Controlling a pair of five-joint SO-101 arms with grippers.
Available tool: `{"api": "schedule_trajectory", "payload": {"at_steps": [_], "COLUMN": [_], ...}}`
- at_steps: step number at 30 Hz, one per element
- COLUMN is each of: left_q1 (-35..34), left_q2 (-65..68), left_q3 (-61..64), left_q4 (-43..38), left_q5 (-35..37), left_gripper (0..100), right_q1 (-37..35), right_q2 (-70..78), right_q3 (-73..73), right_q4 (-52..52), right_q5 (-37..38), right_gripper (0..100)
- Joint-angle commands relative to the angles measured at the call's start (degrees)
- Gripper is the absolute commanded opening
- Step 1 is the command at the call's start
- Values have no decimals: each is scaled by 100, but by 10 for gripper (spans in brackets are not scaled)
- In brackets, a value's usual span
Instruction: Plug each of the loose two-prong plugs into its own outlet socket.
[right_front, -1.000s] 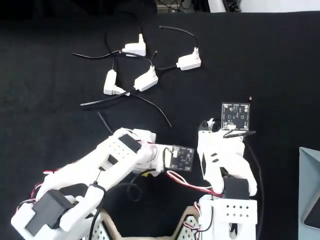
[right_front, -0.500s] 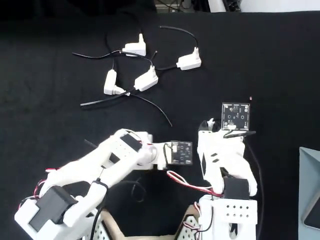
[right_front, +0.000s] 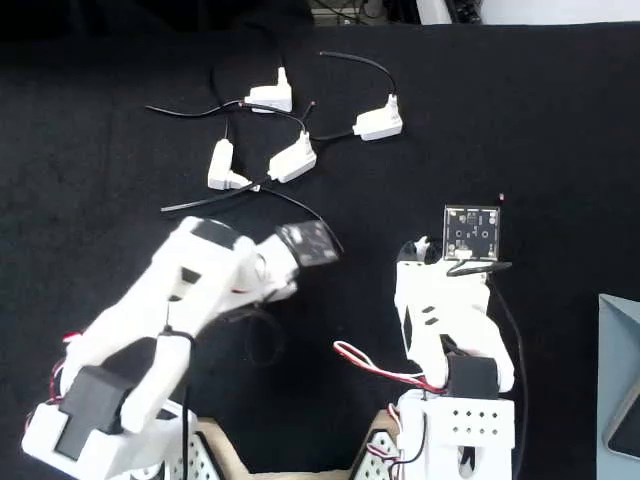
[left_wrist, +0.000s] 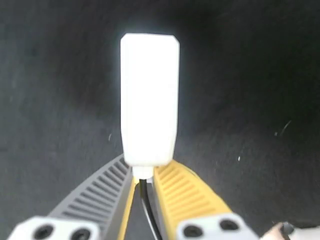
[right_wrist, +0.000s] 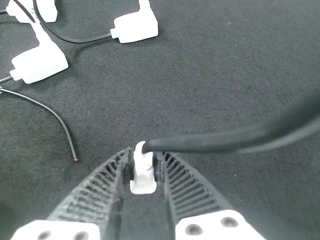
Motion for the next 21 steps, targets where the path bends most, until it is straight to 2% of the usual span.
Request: {"api": "schedule_trajectory", "payload": {"at_steps": [1,4,11,17,19,21], "left_q1": [-312,-435,-593,-593,-611,-646], "left_q2": [-70,-378,-1451,-1152,-1029,-993], "left_q3": [-365,-295,84,409,505,611], "left_q4": [378,484,457,246,97,70], "left_q5": [264,404,1266,1371,1371,1389], "left_gripper": [28,28,28,32,77,166], "right_q1": [35,26,26,18,18,18], "right_q2": [-84,-84,-84,-84,-84,-84], "right_q3": [-136,-136,-127,-48,-31,-31], "right_q4": [-97,-88,-88,-114,-114,-114], "right_q5": [44,44,44,44,44,44], "right_gripper": [12,12,12,12,12,12]}}
